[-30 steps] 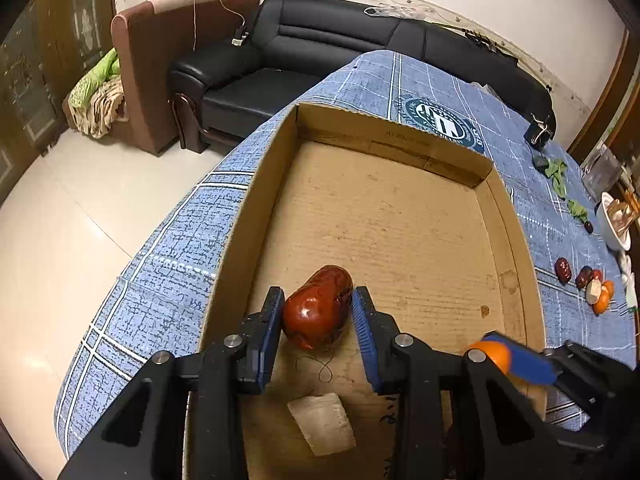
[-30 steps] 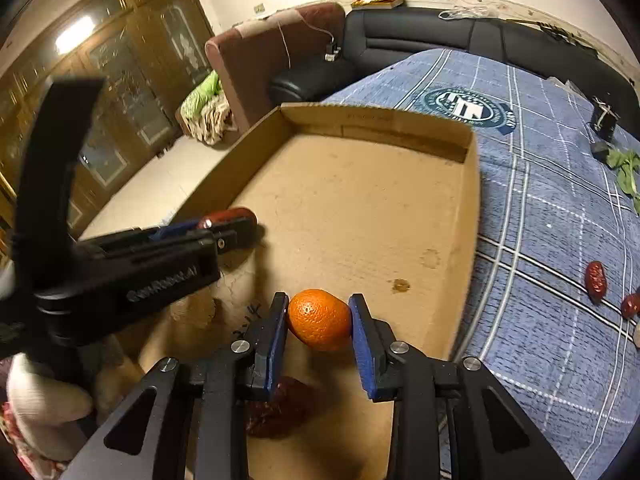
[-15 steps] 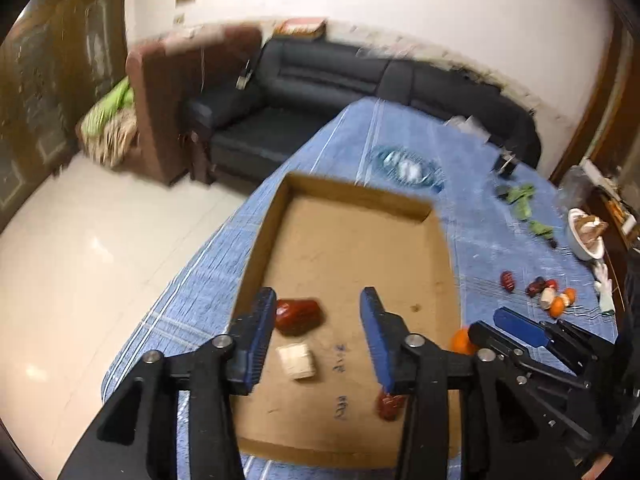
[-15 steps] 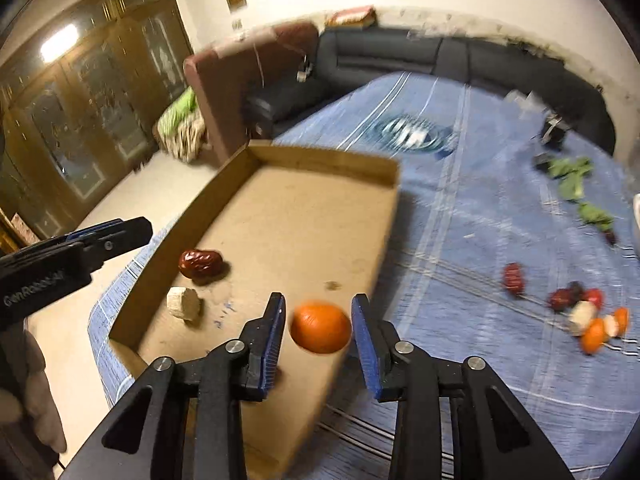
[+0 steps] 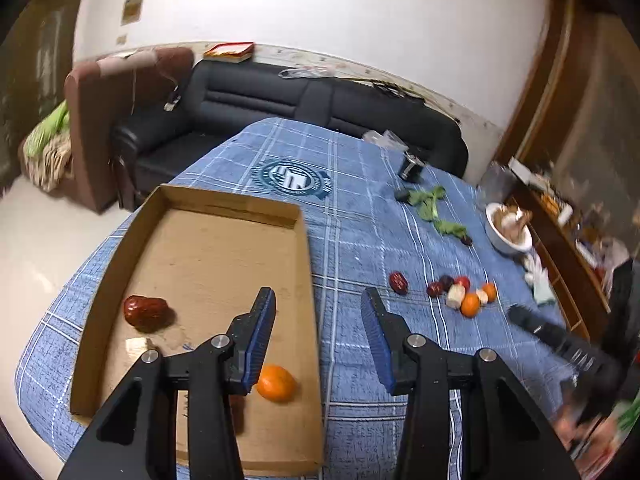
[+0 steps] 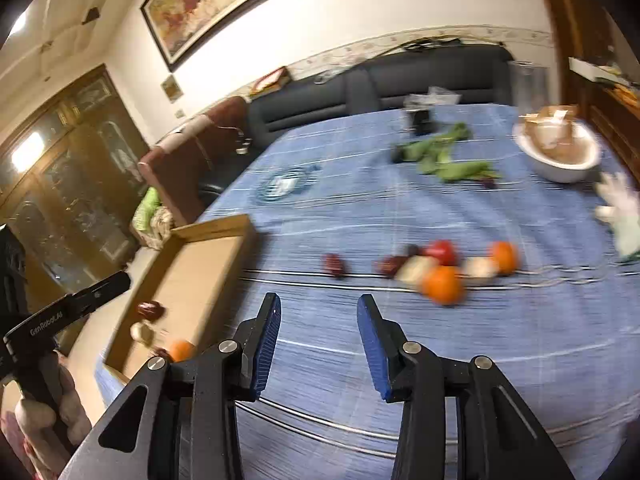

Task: Organize fruits
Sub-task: 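Move both open tools back toward the row of fruit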

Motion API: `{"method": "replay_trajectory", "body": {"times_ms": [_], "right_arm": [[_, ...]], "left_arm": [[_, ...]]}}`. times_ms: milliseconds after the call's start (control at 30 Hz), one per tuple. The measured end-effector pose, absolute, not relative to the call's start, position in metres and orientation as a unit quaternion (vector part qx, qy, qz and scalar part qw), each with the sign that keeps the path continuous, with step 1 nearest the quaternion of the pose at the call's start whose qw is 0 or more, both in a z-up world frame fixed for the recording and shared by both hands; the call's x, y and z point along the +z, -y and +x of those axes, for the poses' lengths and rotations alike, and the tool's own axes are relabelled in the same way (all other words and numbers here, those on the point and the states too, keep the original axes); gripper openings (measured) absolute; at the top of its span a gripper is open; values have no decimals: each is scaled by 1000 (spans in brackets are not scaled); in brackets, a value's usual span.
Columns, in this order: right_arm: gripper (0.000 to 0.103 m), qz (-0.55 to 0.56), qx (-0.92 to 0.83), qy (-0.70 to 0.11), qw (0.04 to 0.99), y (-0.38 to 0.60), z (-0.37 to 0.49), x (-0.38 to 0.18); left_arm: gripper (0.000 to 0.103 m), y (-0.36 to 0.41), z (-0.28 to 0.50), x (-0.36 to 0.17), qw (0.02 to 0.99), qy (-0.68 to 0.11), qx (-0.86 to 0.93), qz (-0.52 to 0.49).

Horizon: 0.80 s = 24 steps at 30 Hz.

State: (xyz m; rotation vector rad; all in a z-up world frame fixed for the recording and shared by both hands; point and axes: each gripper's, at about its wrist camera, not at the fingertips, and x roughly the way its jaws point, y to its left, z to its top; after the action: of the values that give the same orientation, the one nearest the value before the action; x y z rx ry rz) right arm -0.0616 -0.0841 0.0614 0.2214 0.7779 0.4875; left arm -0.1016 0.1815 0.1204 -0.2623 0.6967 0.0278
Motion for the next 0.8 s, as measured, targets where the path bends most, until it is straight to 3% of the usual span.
{"method": "replay_trajectory", "body": {"times_ms": [400, 533, 800], "right_arm": [[44, 164, 113, -410, 890, 195, -45, 27], [44, 170, 100, -389, 900, 186, -3, 21], [44, 105, 141, -433, 884, 110, 75, 2]], "left_arm": [[53, -109, -76, 85, 906, -405, -50, -115], [53, -90, -73, 74, 899, -421, -67, -105], [53, -96, -73, 68, 894, -428, -61, -115]]}}
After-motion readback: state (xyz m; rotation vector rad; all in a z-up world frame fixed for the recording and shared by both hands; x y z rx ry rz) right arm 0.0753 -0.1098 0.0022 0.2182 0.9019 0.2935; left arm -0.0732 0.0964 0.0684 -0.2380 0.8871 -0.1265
